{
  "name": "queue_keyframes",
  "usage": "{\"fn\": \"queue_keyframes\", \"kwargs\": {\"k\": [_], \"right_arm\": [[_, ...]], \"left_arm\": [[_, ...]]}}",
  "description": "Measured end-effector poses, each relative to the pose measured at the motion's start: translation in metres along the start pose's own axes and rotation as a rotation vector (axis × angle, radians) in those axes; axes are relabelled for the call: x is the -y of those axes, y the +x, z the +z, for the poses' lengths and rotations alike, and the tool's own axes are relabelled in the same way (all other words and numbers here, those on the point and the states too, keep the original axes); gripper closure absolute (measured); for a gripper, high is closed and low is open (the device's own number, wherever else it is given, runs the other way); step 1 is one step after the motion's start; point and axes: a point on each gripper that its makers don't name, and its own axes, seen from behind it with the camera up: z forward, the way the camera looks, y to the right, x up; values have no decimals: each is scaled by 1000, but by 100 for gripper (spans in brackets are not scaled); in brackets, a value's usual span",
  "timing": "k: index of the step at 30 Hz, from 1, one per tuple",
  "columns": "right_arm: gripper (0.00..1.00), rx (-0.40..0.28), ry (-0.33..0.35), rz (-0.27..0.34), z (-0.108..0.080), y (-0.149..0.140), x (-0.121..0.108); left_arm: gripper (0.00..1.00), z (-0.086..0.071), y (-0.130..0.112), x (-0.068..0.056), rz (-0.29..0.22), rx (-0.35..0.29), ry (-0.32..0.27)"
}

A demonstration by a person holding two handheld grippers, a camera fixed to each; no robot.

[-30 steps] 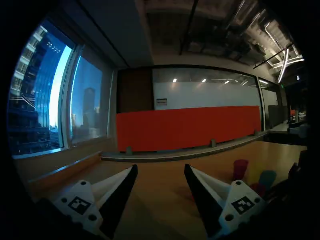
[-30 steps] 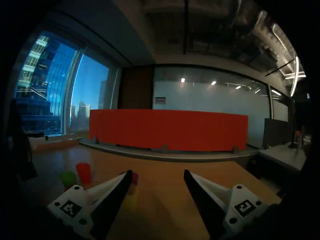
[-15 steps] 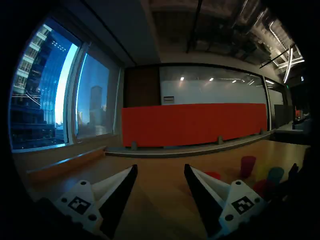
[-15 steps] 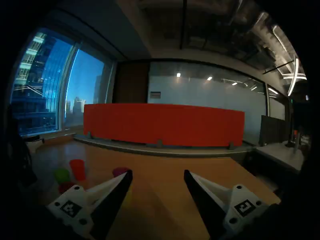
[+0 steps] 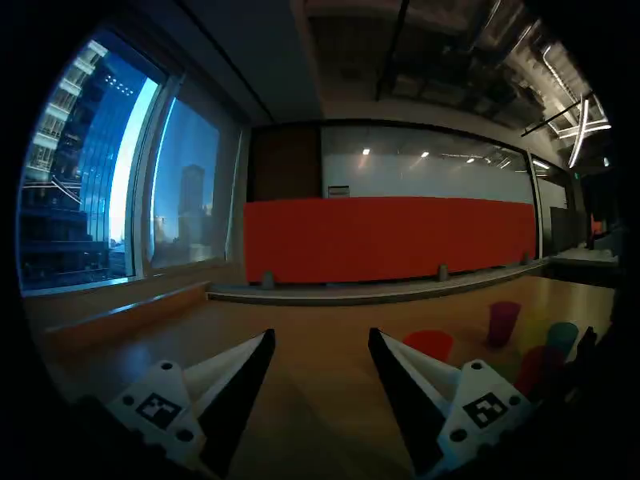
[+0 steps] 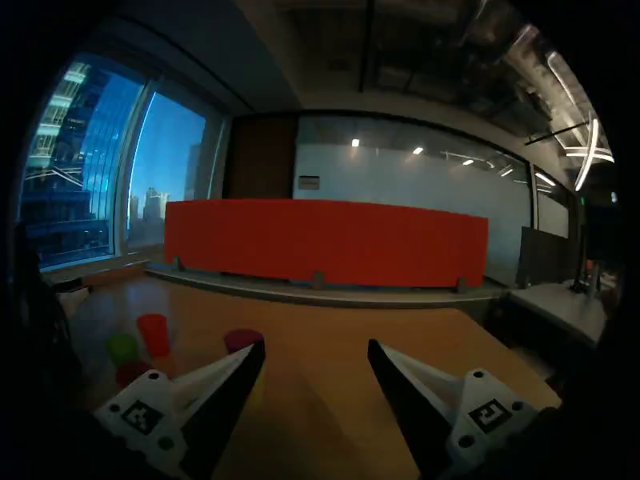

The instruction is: Pour water

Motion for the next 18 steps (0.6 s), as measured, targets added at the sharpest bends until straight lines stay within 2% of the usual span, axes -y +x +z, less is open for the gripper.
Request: {"fn": "queue_keyframes", "kwargs": {"k": [9, 18], "right_arm": [[1, 7, 5, -35, 4, 5, 7], [1, 22, 20, -43, 7, -1, 18]], "left_arm": [[14, 3, -13, 8, -19, 11, 5], [14, 6, -16, 4, -20, 24, -9]]}}
